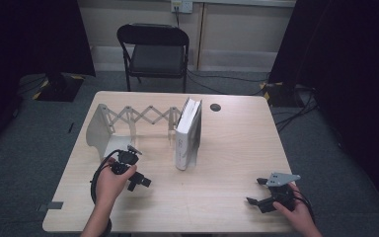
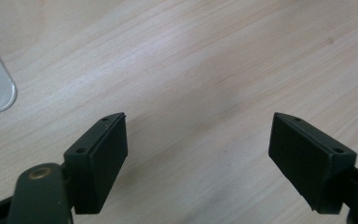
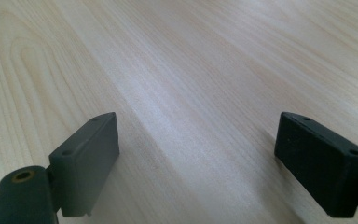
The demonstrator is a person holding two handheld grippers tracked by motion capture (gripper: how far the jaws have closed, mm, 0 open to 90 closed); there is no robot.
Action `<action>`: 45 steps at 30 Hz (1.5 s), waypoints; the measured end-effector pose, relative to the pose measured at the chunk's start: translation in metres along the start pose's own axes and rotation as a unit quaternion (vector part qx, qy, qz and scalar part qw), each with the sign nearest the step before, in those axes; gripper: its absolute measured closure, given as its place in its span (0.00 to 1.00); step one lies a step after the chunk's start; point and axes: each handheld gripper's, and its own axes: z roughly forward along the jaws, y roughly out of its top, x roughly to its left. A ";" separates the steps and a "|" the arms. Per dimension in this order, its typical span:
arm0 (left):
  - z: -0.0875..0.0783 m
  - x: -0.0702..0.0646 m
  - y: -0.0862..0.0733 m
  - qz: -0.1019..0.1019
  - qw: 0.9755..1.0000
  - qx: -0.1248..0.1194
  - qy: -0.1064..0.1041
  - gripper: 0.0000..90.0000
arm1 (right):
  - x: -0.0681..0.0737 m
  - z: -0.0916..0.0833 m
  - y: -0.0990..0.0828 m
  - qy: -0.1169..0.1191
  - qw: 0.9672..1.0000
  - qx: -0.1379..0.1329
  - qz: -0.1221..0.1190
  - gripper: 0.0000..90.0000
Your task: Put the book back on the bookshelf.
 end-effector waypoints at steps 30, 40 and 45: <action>0.009 0.010 -0.014 0.001 1.000 -0.014 0.016 0.20 | 0.000 0.000 0.000 0.000 1.000 0.000 0.000 0.15; 0.011 0.010 -0.017 0.015 0.999 -0.033 0.022 0.17 | 0.000 0.000 0.000 0.000 1.000 0.000 0.000 0.15; 0.013 0.009 -0.019 0.030 0.998 -0.039 0.032 0.15 | 0.000 0.000 0.000 0.000 1.000 0.000 0.000 0.15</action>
